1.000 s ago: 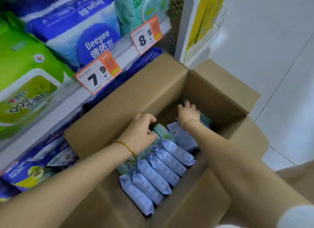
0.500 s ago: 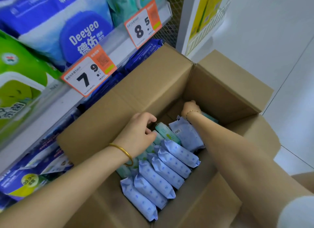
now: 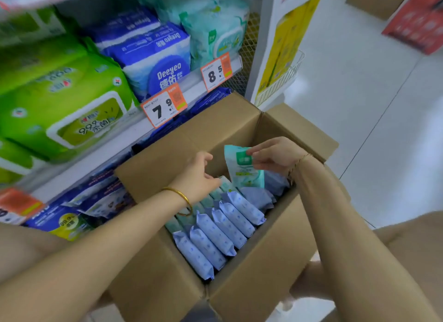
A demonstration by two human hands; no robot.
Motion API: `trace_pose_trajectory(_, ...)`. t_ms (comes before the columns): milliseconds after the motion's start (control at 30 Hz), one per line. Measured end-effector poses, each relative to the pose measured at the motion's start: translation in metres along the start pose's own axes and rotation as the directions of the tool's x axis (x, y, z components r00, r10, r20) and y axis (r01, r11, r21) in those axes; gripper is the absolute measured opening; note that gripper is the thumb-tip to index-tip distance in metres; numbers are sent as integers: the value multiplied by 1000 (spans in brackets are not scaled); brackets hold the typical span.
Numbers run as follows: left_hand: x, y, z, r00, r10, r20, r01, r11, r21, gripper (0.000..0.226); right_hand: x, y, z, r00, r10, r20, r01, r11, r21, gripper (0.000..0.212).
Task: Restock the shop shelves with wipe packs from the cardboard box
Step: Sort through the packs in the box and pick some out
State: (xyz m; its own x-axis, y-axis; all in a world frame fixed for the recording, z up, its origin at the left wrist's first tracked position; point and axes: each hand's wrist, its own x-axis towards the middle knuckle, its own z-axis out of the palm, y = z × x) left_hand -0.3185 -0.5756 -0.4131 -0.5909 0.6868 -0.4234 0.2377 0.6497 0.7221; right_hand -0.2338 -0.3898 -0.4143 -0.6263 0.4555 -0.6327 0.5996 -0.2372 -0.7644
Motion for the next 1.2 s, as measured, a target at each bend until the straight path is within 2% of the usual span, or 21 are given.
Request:
trace_pose_trajectory(67, -17, -3, -4, 999, -12, -48, 9, 998, -63, 75, -27, -15, 18, 992, -27, 125, 16, 996, 93, 15)
trace_pose_trajectory(133, -33, -9, -9, 996, -6, -91, -5, 993, -121, 81, -47, -24, 36, 967, -50, 249, 4, 983, 181, 14)
trace_pose_trajectory(233, -48, -20, -23, 973, -8, -231, -37, 981, -191, 62, -66, -34, 57, 925, -103, 366, -4, 960, 279, 16)
trace_pose_trajectory(300, -56, -26, -39, 955, -2, -297, -69, 971, -228, 44, -73, -40, 67, 914, -156, 374, 38, 952, 303, 18)
trace_pose_trajectory(400, -71, -29, -60, 947, 42, -319, -128, 959, -254, 23, -82, -50, 81, 899, -272, 343, 144, 924, 355, 29)
trace_pose_trajectory(500, -93, -25, -80, 920, 40, -389, -183, 923, -338, 12, -91, -61, 97, 892, -371, 259, 262, 890, 373, 24)
trace_pose_trajectory(600, -119, -19, -108, 880, 26, -475, -239, 888, -394, 16, -107, -73, 118, 871, -405, 279, 391, 914, 107, 31)
trace_pose_trajectory(667, -140, -12, -130, 843, 28, -537, -283, 872, -399, 18, -123, -83, 137, 810, -438, 390, 469, 883, 17, 23)
trace_pose_trajectory(733, -163, -5, -152, 804, 27, -594, -318, 863, -392, 17, -140, -97, 156, 737, -513, 440, 580, 814, -23, 23)
trace_pose_trajectory(833, -195, 1, -187, 741, 19, -671, -381, 835, -396, 14, -163, -124, 181, 632, -632, 448, 697, 716, 27, 26)
trace_pose_trajectory(933, -222, 4, -219, 703, 34, -710, -475, 766, -433, 8, -179, -155, 207, 545, -690, 476, 735, 666, 124, 28)
trace_pose_trajectory(1067, -241, 11, -259, 624, 113, -773, -557, 759, -338, 28, -186, -203, 247, 483, -754, 444, 757, 615, 220, 23)
trace_pose_trajectory(1200, -242, 16, -302, 517, 131, -846, -511, 840, -182, 50, -191, -246, 287, 441, -829, 344, 819, 529, 223, 35)
